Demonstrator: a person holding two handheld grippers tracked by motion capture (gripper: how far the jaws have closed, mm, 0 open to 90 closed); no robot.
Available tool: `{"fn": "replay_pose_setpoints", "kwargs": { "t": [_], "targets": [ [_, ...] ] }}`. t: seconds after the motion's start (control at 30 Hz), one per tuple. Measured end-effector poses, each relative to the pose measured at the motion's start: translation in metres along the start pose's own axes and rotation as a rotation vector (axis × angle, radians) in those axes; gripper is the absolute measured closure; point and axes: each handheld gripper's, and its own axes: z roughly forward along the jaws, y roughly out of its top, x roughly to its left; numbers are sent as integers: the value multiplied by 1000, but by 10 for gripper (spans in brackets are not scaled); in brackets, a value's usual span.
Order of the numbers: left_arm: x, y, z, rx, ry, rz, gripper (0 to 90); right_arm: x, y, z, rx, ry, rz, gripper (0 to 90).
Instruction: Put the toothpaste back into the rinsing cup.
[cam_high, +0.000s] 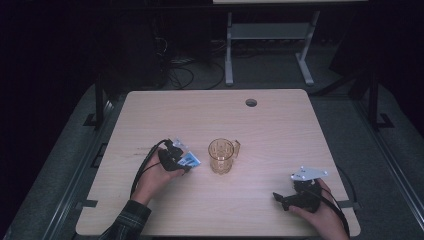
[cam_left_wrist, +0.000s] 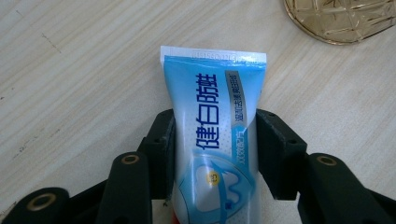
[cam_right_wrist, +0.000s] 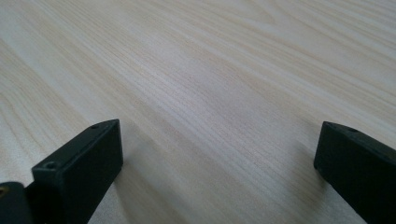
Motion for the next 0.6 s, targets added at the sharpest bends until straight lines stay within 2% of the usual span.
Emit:
{"fn": "replay_pose_setpoints", "kwargs": {
  "t": [0.3,0.4,0.47,0.6],
  "targets": [
    [-1,1,-2,20,-10,-6,623,0,0,0,0,1,0,5],
    [0,0,-3,24,-20,-14,646,0,0,0,0,1,0,5],
    [1,0,-5,25,-28,-26,698,0,0,0,0,1,0,5],
    [1,0,-6,30,-32,-38,717,0,0,0,0,1,-1,5]
  ]
}}
